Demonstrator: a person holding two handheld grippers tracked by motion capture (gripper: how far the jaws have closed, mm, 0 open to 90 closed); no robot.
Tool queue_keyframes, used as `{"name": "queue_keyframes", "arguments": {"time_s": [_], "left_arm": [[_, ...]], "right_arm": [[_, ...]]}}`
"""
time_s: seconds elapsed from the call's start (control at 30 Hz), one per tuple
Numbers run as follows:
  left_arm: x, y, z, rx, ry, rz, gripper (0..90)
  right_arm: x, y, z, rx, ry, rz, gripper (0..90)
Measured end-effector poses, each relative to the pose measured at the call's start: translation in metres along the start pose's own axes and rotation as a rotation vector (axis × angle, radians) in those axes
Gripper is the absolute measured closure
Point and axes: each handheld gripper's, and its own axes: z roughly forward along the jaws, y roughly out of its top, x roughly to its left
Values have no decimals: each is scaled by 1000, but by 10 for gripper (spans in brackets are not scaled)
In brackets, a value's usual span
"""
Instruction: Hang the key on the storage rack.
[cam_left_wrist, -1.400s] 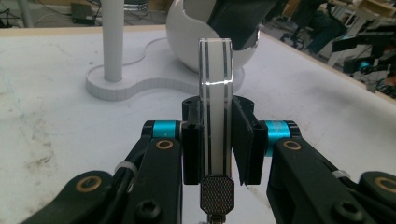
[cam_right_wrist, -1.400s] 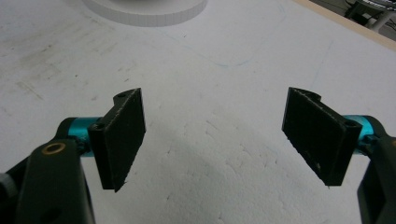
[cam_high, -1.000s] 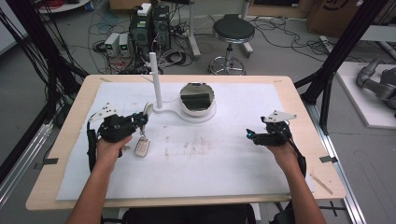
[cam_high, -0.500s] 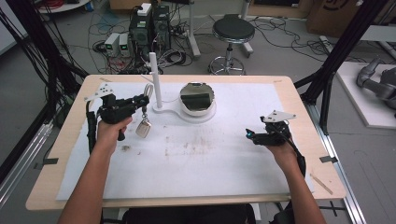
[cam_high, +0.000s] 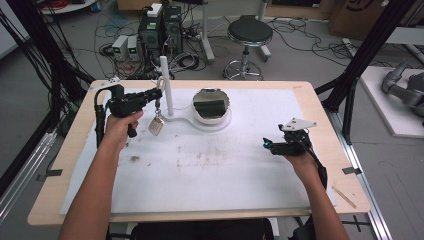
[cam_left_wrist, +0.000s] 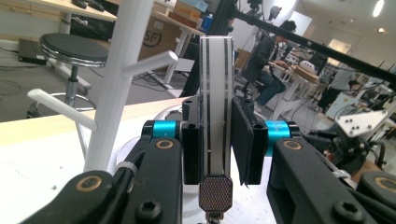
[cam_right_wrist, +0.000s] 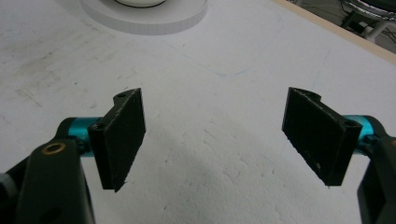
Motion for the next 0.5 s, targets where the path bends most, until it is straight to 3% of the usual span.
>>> {"name": "queue_keyframes", "arguments": {"time_s": [0.5], "left_arm": [[24,-4,14,-31,-3,-105,745]], "right_arm": [[-1,-2,0,0,8,6,219]]}}
